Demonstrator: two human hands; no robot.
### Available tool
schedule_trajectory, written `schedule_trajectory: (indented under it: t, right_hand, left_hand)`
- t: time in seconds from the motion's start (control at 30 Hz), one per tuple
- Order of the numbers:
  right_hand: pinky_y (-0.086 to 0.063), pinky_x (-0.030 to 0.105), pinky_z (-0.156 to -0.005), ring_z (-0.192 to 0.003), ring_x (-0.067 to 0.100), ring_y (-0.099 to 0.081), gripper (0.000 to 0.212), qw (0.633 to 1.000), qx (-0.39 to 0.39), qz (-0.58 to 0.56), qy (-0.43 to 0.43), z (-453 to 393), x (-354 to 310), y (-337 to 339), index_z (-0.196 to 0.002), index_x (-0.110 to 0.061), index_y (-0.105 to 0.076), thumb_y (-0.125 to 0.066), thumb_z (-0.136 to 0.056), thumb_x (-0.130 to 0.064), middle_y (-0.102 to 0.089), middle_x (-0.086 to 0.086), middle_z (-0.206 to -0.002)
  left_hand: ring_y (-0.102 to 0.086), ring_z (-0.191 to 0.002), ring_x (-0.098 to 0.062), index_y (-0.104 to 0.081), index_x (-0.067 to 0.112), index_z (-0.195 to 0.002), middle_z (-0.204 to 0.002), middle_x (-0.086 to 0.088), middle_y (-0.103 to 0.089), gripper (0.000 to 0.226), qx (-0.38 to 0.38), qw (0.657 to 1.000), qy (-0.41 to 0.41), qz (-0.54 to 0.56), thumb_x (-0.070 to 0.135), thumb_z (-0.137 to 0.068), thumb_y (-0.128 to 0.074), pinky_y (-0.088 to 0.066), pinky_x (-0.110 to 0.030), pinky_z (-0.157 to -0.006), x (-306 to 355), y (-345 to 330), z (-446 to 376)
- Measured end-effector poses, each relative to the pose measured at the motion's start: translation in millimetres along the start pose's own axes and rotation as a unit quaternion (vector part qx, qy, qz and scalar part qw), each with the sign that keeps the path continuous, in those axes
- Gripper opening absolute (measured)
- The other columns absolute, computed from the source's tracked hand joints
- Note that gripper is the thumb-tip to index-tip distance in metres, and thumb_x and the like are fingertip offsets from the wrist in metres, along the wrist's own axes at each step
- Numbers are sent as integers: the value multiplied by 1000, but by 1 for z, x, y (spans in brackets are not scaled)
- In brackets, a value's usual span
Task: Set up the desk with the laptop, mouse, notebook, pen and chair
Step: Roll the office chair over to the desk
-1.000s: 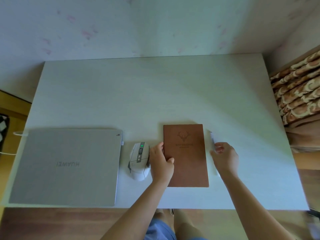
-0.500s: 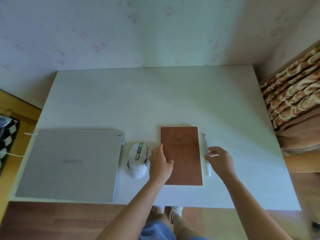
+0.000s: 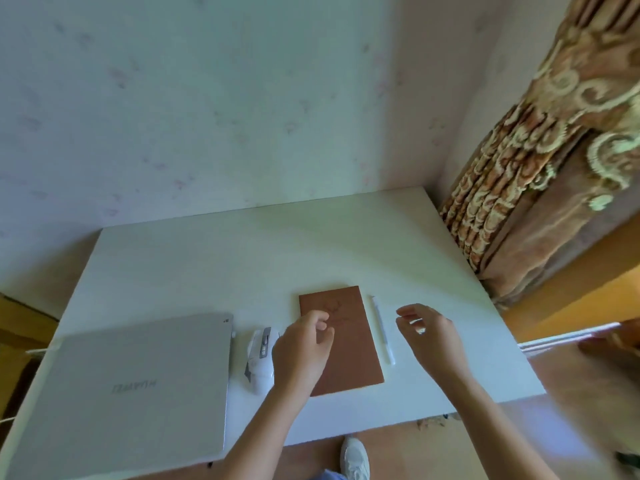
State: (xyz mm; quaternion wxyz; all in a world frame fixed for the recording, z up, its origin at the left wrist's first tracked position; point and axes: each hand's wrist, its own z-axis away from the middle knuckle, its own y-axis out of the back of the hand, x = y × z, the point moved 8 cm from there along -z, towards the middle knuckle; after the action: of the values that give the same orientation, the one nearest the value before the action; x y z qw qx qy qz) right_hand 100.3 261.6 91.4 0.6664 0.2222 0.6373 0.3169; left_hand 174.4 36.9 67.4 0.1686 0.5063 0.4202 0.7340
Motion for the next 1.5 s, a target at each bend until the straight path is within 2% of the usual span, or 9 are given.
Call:
schedule_trajectory:
  t: [0.17, 0.37, 0.5, 0.7, 0.9, 1.03, 1.27, 1.4, 1.5]
  right_hand:
    - [-49, 21, -69, -82, -2, -61, 13, 998, 59, -10, 16, 62, -25, 32, -97, -29, -68, -61, -87, -24, -67, -17, -88]
    - [-52, 27, -81, -92, -2, -63, 18, 995, 100, -24, -11, 156, -44, 43, -103, -32, -68, -63, -86, -29, -69, -20, -95]
    - [-51, 27, -82, -91, -2, -63, 19, 991, 128, -25, -40, 222, -48, 55, -103, -38, -67, -64, -85, -31, -68, -23, -97]
    - [-47, 21, -82, -92, -4, -62, 17, 970, 223, -46, -84, 298, -36, 91, -100, -33, -70, -67, -84, -26, -69, -22, -93]
    - [-47, 18, -78, -91, -4, -62, 12, 955, 281, -33, -94, 333, -28, 124, -95, -33, -69, -65, -84, -30, -68, -24, -92]
    - [-49, 24, -83, -94, -2, -61, 14, 945, 302, -12, -125, 362, 1, 148, -98, -32, -69, -65, -85, -29, -67, -23, -92]
    - [-49, 24, -81, -94, 0, -63, 14, 915, 364, -22, -175, 421, 85, 210, -97, -32, -69, -67, -85, -27, -68, -20, -95]
    - [-47, 17, -78, -93, 2, -63, 13, 898, 396, -34, -187, 468, 134, 247, -98, -30, -69, -66, -85, -26, -68, -20, -93]
    - [-46, 17, -78, -92, 2, -63, 16, 890, 405, -42, -205, 505, 178, 278, -98, -31, -69, -67, -84, -24, -67, -22, -92]
  left_hand:
    - [-59, -80, 5, -64, 38, -105, -89, 24, -67, 16, 22, 996, -83, 14, 35, -89, -61, -31, -4, -56, 24, 41, 39]
    - [-60, -79, 7, -65, 35, -101, -86, 24, -67, 13, -28, 984, -164, 60, 35, -88, -63, -36, -7, -60, 33, 74, 90]
    - [-61, -80, 6, -62, 37, -101, -86, 25, -67, 14, -107, 969, -184, 124, 34, -87, -64, -51, -24, -74, 37, 74, 130]
    - [-58, -83, 13, -61, 41, -101, -89, 34, -63, 14, -220, 931, -264, 120, 36, -88, -63, -43, -13, -65, 69, 58, 181]
    - [-59, -86, 12, -61, 40, -103, -88, 29, -65, 15, -250, 901, -333, 126, 37, -88, -64, -50, -18, -73, 112, 41, 210]
    - [-58, -86, 13, -54, 48, -97, -88, 32, -63, 17, -269, 881, -372, 113, 37, -89, -63, -51, -18, -72, 149, 14, 232]
    - [-58, -85, 13, -60, 40, -105, -88, 27, -66, 18, -310, 844, -429, 91, 35, -88, -64, -42, -3, -64, 217, -57, 309]
    - [-59, -86, 12, -62, 35, -111, -89, 25, -66, 23, -338, 824, -448, 74, 36, -88, -64, -55, -24, -75, 253, -104, 366]
    - [-59, -87, 11, -62, 36, -111, -90, 24, -66, 23, -337, 814, -468, 71, 37, -88, -65, -56, -24, -77, 285, -134, 414]
